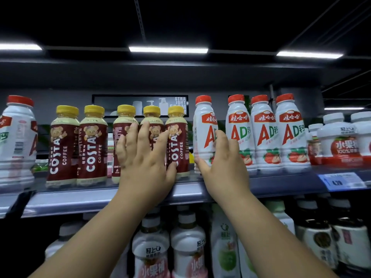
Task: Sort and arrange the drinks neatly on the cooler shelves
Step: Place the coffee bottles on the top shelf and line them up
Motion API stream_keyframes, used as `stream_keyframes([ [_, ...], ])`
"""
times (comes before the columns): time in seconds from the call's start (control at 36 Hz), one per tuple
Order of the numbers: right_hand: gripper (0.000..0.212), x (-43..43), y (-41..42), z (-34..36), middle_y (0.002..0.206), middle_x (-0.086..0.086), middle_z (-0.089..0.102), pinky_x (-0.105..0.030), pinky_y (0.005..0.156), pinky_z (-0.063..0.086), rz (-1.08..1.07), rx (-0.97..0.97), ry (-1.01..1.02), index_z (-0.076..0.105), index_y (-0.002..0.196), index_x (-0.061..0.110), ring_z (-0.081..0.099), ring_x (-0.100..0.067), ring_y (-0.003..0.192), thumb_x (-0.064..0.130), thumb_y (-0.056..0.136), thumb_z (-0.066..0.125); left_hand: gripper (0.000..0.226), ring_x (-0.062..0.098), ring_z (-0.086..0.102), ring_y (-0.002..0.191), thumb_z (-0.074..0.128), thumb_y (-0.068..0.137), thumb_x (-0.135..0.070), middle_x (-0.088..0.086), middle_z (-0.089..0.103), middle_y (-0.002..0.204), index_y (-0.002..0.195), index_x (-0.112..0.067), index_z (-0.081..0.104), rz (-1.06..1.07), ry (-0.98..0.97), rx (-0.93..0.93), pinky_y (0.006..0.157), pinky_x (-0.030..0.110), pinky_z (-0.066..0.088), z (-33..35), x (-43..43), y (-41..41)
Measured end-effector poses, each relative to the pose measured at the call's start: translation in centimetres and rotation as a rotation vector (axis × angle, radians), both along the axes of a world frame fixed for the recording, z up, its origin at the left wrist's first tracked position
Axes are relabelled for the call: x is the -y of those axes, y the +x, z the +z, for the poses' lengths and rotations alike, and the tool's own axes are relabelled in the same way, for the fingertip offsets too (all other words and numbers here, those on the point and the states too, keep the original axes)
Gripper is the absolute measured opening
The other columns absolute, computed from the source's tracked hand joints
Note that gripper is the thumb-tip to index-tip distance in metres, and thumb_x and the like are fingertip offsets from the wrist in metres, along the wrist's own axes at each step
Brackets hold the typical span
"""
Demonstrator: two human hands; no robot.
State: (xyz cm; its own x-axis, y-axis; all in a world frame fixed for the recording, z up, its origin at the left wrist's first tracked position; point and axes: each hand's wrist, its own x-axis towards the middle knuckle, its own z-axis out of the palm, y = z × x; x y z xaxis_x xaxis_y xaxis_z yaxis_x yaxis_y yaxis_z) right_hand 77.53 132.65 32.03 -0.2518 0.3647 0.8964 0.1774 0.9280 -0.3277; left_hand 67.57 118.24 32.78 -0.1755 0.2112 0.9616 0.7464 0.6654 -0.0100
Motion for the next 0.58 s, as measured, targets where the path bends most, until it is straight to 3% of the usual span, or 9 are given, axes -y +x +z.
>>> stream_keyframes([
  [0.08, 0.085, 0.09, 0.06, 0.12, 0.136, -0.007, 0.04, -0.039, 0.09, 0.048, -0.004, 0.002, -0.01, 0.015, 0.155, 0.021, 0.053, -0.028, 0.114, 0.047, 0.091, 0.066, 0.072, 0.034, 0.003, 0.151, 0.052, 0.077, -0.054, 0.014, 0.016, 0.162, 0.144, -0.029, 0.039, 0.021, 0.0, 0.021, 0.116, 0.046, -0.008, -0.02, -0.08, -0.09],
  [0.22, 0.095, 0.54, 0.1, 0.08, 0.149, -0.006, 0.036, -0.044, 0.093, 0.048, 0.006, 0.09, -0.016, -0.009, 0.159, 0.024, 0.052, -0.033, 0.12, 0.044, 0.092, 0.056, 0.079, 0.032, -0.007, 0.152, 0.043, 0.08, -0.064, 0.014, 0.007, 0.165, 0.149, -0.027, 0.035, 0.06, -0.017, 0.032, 0.118, 0.05, -0.009, 0.0, -0.22, -0.2],
  [0.42, 0.101, 0.54, 0.62, 0.12, 0.148, -0.007, 0.027, -0.041, 0.102, 0.042, 0.046, 0.062, -0.074, -0.002, 0.157, 0.024, 0.043, -0.03, 0.129, 0.05, 0.088, 0.067, 0.083, 0.029, -0.017, 0.15, 0.036, 0.079, -0.071, 0.011, -0.004, 0.166, 0.151, -0.031, 0.031, 0.053, -0.026, 0.064, 0.118, 0.049, -0.013, 0.16, -0.16, 0.06],
  [0.58, 0.096, 0.81, 0.76, 0.25, 0.151, -0.004, 0.03, -0.041, 0.095, 0.045, 0.059, 0.114, -0.052, -0.011, 0.158, 0.025, 0.047, -0.027, 0.126, 0.045, 0.093, 0.057, 0.085, 0.029, -0.02, 0.15, 0.032, 0.078, -0.074, 0.009, -0.01, 0.165, 0.152, -0.033, 0.027, 0.064, -0.042, 0.087, 0.118, 0.049, -0.013, 0.19, -0.11, 0.13],
])
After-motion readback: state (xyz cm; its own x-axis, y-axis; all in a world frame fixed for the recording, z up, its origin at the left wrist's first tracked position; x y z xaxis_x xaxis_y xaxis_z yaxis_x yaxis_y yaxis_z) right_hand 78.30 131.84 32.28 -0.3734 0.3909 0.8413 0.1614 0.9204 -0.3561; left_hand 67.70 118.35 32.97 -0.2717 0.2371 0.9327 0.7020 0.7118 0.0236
